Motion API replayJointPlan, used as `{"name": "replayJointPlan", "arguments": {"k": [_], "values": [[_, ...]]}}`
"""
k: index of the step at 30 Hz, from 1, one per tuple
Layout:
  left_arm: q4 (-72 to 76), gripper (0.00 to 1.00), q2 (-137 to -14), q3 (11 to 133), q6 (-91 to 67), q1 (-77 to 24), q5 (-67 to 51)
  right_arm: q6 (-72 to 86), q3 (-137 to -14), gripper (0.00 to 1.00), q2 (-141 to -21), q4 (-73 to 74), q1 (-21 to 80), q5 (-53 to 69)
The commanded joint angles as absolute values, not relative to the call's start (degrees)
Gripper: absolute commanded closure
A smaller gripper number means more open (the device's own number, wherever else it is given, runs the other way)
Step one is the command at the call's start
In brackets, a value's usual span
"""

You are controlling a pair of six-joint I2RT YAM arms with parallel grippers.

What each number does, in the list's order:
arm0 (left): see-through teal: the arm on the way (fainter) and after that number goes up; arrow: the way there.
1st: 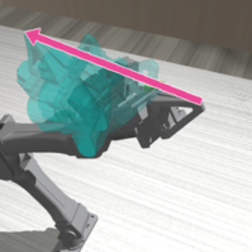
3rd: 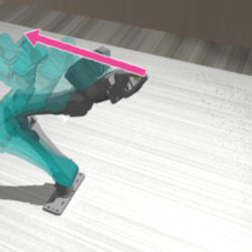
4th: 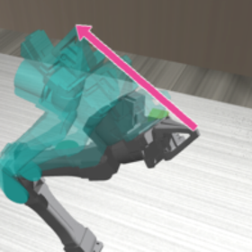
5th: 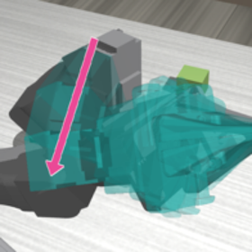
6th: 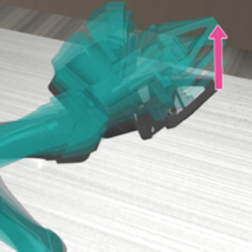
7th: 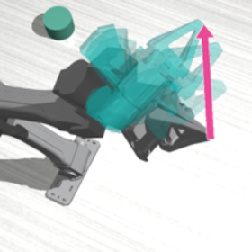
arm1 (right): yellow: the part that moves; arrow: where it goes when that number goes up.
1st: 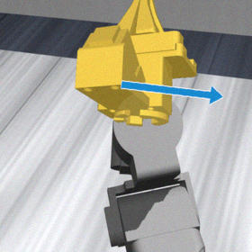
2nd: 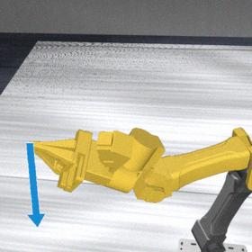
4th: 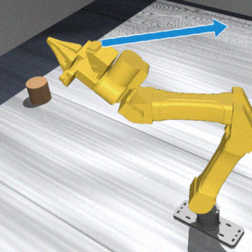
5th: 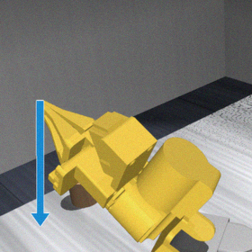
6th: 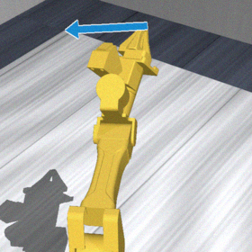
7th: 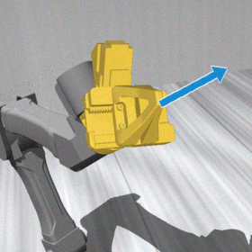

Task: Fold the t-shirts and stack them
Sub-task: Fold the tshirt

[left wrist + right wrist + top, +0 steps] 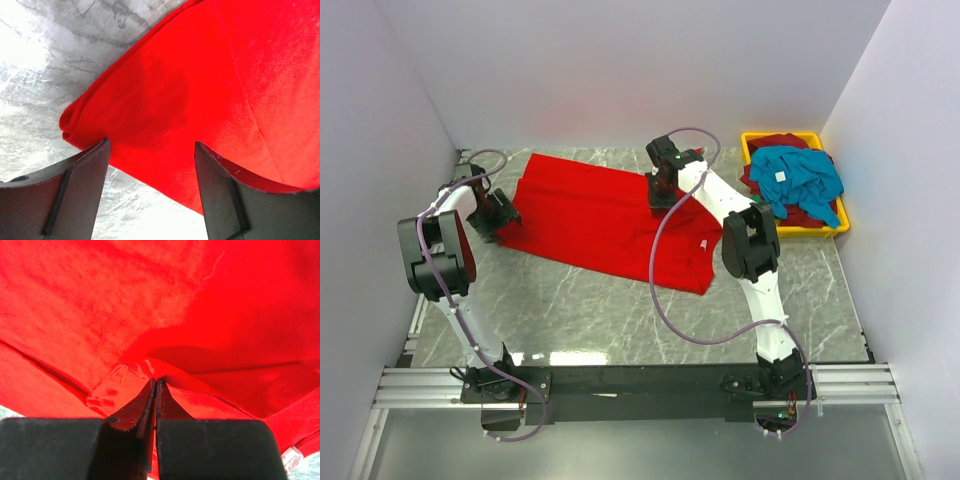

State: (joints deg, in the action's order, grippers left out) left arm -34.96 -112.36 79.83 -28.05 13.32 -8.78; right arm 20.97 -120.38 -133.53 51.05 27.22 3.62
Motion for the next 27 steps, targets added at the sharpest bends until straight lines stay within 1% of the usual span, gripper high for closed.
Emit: {"name": "replayJointPlan", "arguments": {"k": [1, 9, 12, 15, 16, 18, 19, 20, 22, 27], "values": [[-34.63, 0.27, -112.15, 80.33, -26.89, 13.62, -9.14, 19.86, -123.66, 0.96, -134.47, 49.31, 26.89, 3.34], [-34.89, 0.27, -112.06, 80.42, -26.89, 13.71, -9.14, 19.78, -124.10, 0.96, -135.18, 47.29, 26.98, 5.88], [-34.81, 0.27, -111.80, 80.33, -26.98, 13.62, -9.05, 19.86, -124.63, 0.93, -135.35, 46.58, 26.98, 6.68], [-34.89, 0.26, -111.62, 80.33, -26.98, 13.62, -9.05, 19.86, -124.37, 0.77, -135.00, 45.53, 26.98, 7.91], [-34.81, 0.26, -111.62, 80.42, -27.07, 13.62, -9.23, 19.95, -124.10, 0.65, -134.74, 45.09, 26.90, 8.52], [-34.89, 0.25, -111.27, 80.86, -27.07, 13.62, -9.32, 20.21, -122.61, 0.56, -133.34, 43.69, 26.90, 8.79], [-34.98, 0.25, -111.18, 81.03, -27.07, 13.54, -9.32, 20.30, -122.00, 0.43, -132.02, 43.07, 26.98, 8.96], [-34.98, 0.25, -110.83, 81.64, -27.07, 13.62, -9.32, 20.30, -121.30, 0.38, -131.14, 42.54, 26.90, 9.05], [-35.42, 0.25, -110.57, 82.26, -27.16, 13.45, -9.05, 20.30, -118.22, 0.33, -128.34, 40.70, 26.89, 8.79], [-35.95, 0.25, -109.25, 84.90, -27.07, 12.13, -7.56, 20.30, -108.82, 0.30, -122.18, 38.15, 26.90, 6.77]]}}
